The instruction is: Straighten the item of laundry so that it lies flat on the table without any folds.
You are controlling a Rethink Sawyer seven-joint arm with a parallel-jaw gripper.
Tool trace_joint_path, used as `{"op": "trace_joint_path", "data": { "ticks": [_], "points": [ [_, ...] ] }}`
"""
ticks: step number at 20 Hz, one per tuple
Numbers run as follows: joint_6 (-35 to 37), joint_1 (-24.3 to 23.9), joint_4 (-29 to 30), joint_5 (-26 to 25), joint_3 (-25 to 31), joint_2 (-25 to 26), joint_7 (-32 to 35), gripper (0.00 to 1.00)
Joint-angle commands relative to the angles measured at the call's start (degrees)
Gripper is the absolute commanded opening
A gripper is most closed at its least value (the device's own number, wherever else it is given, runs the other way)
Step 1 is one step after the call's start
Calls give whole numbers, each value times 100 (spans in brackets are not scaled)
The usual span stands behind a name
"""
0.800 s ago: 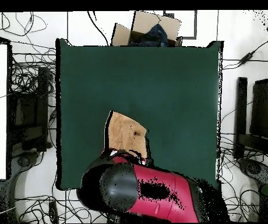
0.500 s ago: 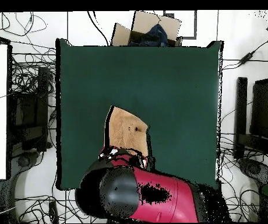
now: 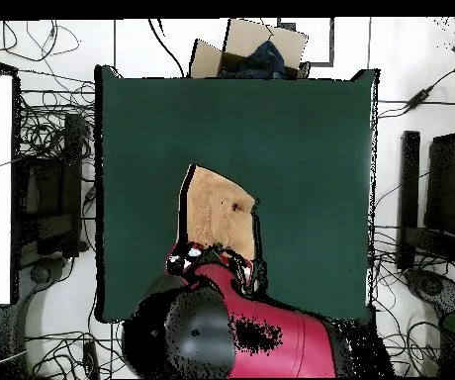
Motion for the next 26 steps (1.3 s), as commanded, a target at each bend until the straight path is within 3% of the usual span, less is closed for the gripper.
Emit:
{"op": "trace_joint_path", "data": {
  "ticks": [1, 4, 6, 9, 11, 16, 19, 23, 26],
  "points": [
    [-1090, -45, 618, -17, 88, -11, 541, 0],
    [-1817, 52, 592, -397, 2, -55, 772, 0],
    [-2199, 363, 406, -915, -351, -29, 1296, 0],
    [-2785, 1063, -6, -1549, -1171, 398, 1958, 0],
    [-3230, 1488, -125, -1584, -1719, 735, 2080, 0],
    [-4228, 1957, 11, -1051, -2419, 1319, 1876, 0],
    [-5005, 2362, 193, -457, -2892, 1722, 1800, 0],
    [-6139, 2520, 632, 172, -3043, 2127, 1731, 0],
    [-6979, 2254, 936, 235, -2819, 2249, 1740, 0]
  ]
}}
